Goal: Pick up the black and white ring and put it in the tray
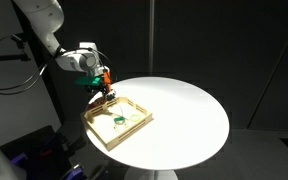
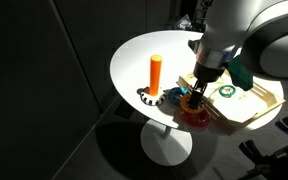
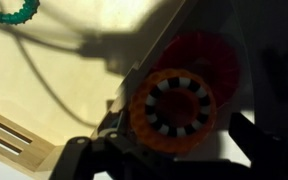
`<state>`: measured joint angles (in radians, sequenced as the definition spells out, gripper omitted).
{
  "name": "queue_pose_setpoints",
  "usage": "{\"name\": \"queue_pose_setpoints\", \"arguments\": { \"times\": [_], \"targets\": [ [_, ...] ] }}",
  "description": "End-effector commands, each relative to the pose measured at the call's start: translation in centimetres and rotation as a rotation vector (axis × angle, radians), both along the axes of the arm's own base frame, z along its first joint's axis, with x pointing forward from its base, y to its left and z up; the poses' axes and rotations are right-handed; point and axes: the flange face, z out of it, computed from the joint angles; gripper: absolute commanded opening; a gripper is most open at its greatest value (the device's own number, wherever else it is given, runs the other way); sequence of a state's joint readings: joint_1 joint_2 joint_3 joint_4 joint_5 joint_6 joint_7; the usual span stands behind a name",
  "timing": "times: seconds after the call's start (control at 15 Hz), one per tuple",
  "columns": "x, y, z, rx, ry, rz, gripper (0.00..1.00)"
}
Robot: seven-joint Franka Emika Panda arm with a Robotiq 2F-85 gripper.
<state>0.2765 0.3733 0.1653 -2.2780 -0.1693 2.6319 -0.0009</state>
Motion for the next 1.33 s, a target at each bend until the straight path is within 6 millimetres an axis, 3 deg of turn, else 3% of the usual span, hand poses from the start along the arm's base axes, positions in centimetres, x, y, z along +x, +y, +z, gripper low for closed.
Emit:
{"name": "queue_pose_setpoints", "arguments": {
  "times": [0.0,0.67,1.0,1.07,1.27],
  "targets": [
    [0.0,0.2,-0.5,-0.009,-0.022,-0.006,1.00],
    [-0.1,-0.2,-1.4,-0.021,-0.005,-0.008,1.00],
    [0.0,-0.3,-1.5,-0.022,-0.004,-0.010,0.49],
    [0.0,-0.3,-1.4,-0.022,-0.007,-0.010,0.42],
    [0.1,-0.3,-1.1,-0.023,-0.011,-0.011,0.41]
  ]
}}
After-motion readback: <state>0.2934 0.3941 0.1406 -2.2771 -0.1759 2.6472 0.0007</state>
